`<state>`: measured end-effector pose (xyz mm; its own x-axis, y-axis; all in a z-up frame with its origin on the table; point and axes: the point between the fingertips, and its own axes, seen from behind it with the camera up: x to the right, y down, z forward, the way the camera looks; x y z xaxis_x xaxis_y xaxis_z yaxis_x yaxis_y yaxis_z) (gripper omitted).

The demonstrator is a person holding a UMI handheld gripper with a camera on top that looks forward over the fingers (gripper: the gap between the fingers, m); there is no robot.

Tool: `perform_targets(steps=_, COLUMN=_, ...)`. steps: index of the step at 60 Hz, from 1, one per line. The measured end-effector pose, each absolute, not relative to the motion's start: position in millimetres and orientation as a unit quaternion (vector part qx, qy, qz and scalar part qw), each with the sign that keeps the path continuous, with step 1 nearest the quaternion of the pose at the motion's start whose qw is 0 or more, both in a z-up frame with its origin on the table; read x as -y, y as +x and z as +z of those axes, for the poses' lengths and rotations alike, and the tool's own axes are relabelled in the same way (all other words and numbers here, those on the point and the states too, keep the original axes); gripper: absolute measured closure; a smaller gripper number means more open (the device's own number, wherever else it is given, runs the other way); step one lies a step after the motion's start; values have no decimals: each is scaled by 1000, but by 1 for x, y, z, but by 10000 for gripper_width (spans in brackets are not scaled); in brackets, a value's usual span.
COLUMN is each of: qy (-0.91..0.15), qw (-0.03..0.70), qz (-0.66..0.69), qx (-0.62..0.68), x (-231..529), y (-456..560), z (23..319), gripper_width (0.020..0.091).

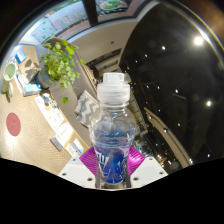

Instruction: Pour water

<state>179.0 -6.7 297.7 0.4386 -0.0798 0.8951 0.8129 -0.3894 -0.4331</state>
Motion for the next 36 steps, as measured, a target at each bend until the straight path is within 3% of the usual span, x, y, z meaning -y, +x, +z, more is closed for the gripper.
perform_targets(steps=7, qy=-640, qw=442, qz=-502, qx=379, x=-14, y=75, z=285, gripper_width=764)
perform_targets(steps=19, qy=-496, qw=343, qz=-584, qx=543, x=-43, y=-57, z=235, gripper_width=764)
perform_targets(steps=27, qy=-428, qw=244, qz=-619, qx=612, x=-56, y=-94, z=198, gripper_width=760)
perform_targets(steps=36, qy=-402, qw=206, qz=-621, qx=640, x=-58, y=-111, z=184, gripper_width=760)
